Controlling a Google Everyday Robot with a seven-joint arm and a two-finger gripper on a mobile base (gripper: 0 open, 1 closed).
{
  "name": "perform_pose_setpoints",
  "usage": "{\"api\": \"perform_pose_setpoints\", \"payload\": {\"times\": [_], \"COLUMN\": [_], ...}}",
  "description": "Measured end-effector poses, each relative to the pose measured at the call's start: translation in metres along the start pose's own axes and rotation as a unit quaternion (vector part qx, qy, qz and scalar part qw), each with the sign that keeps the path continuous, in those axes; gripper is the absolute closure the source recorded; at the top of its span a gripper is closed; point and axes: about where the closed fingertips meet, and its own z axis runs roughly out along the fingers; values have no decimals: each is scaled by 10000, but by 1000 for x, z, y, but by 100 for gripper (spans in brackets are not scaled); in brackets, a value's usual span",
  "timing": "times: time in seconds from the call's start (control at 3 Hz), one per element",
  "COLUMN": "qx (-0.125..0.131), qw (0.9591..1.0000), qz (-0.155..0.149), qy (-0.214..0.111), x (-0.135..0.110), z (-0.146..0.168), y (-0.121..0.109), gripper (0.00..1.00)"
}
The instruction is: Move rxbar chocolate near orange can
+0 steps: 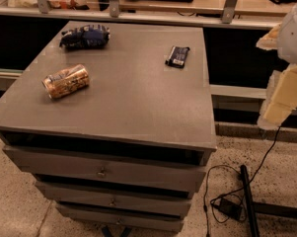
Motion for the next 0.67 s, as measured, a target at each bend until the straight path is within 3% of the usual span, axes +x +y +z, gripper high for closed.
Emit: {"api": "perform_pose_setpoints", "payload": {"times": [0.33,0.67], "qx": [1,109], "qw": [10000,9978], "qz": [2,412], "qy": [-2,-507], "x": [0,-5], "z": [0,7], "y": [0,-8], "gripper": [0,0]}}
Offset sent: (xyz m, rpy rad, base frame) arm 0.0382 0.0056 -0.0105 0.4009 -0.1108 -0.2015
